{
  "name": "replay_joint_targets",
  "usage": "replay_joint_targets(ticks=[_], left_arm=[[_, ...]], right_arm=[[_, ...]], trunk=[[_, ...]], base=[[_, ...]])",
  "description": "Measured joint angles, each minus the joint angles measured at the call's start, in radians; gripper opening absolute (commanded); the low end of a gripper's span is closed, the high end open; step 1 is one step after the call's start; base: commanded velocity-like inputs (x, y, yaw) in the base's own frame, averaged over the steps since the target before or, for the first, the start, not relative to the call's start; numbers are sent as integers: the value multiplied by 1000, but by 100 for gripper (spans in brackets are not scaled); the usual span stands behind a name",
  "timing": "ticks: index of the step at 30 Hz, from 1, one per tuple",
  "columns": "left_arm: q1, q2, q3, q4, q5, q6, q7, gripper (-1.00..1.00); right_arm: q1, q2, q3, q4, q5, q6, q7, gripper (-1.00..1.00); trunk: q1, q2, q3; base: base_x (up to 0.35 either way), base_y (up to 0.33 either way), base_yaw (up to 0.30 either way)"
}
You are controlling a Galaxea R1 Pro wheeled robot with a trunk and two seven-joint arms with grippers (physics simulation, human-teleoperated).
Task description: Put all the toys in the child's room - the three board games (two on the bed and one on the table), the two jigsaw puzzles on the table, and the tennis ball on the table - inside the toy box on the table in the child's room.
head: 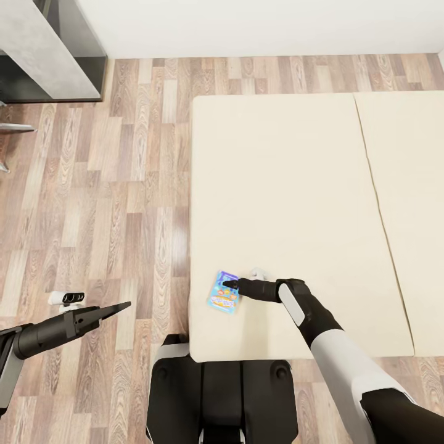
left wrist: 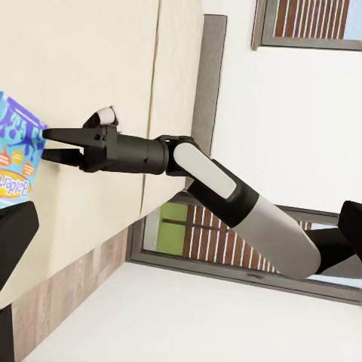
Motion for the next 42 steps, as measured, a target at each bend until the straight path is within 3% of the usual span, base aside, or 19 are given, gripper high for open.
replay_joint_targets(ticks=[19, 25, 42], left_arm=[[0, 0, 0, 0, 0, 0, 0, 100], [0, 0, 30, 0, 3, 0, 0, 100], [0, 0, 34, 0, 3, 0, 0, 100]], right_arm=[[0, -1, 0, 0, -3, 1, 1, 100], [0, -1, 0, 0, -3, 2, 1, 100], [0, -1, -1, 0, -3, 2, 1, 100]], trunk=[[0, 0, 0], [0, 0, 0], [0, 0, 0]], base=[[0, 72, 0], [0, 2, 0], [0, 39, 0]])
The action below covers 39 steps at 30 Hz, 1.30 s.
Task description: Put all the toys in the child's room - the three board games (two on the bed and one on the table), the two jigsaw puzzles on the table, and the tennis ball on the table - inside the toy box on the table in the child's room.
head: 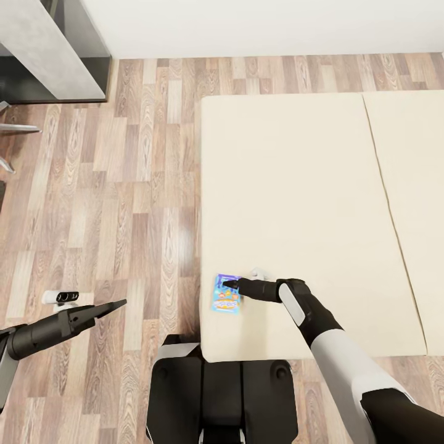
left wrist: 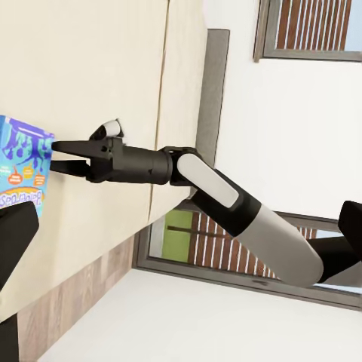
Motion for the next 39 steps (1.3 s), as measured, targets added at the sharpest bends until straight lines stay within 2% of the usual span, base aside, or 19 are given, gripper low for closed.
replay_joint_targets(ticks=[26, 39], left_arm=[[1, 0, 0, 0, -5, 0, 0, 100], [0, 0, 0, 0, -5, 0, 0, 100]], right_arm=[[0, 0, 1, 0, 2, 1, 0, 100], [0, 0, 1, 0, 3, 2, 0, 100]], trunk=[[0, 0, 0], [0, 0, 0]], base=[[0, 68, 0], [0, 8, 0]])
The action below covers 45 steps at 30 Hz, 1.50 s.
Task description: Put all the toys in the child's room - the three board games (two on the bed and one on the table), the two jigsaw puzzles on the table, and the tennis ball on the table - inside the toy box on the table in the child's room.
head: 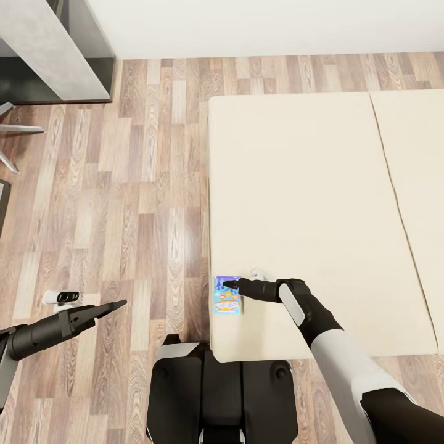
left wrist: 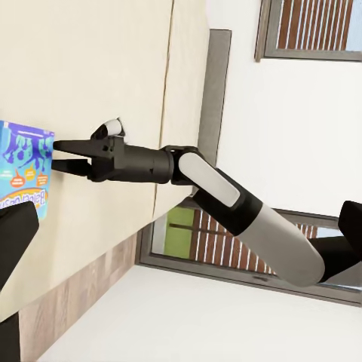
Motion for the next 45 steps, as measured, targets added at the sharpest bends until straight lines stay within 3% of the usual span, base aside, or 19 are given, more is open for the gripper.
replay_joint_targets(ticks=[45], left_arm=[[1, 0, 0, 0, 2, 0, 0, 100]], right_arm=[[0, 0, 0, 0, -1, 0, 0, 100]], trunk=[[0, 0, 0]], base=[[0, 37, 0]])
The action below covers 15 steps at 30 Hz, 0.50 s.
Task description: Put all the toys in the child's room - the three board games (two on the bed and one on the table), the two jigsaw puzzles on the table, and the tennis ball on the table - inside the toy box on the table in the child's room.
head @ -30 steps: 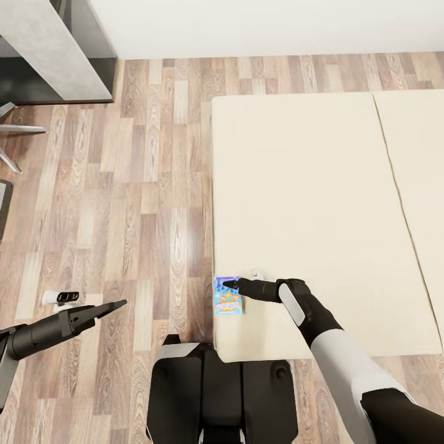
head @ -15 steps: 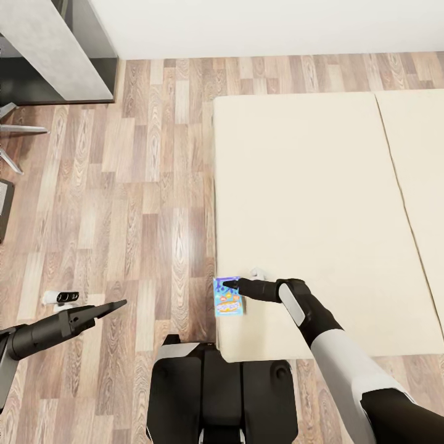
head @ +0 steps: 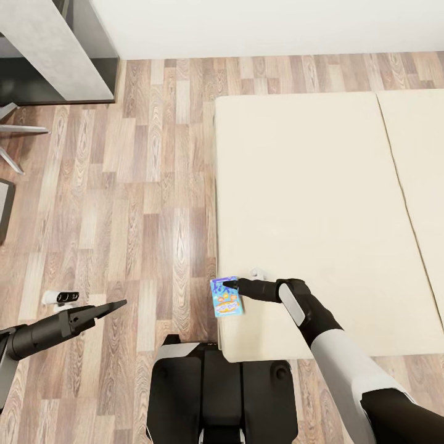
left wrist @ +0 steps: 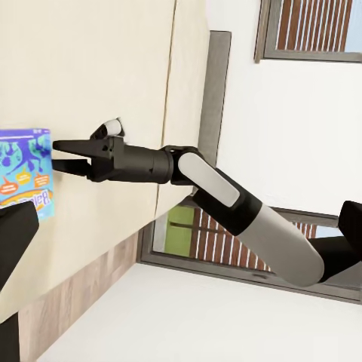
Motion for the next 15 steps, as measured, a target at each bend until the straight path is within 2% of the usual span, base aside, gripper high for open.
replay_joint_targets(ticks=[15], left_arm=[[0, 0, 0, 0, 0, 0, 0, 100]], right_arm=[[0, 0, 0, 0, 0, 0, 0, 100]], trunk=[[0, 0, 0]], base=[[0, 0, 0]])
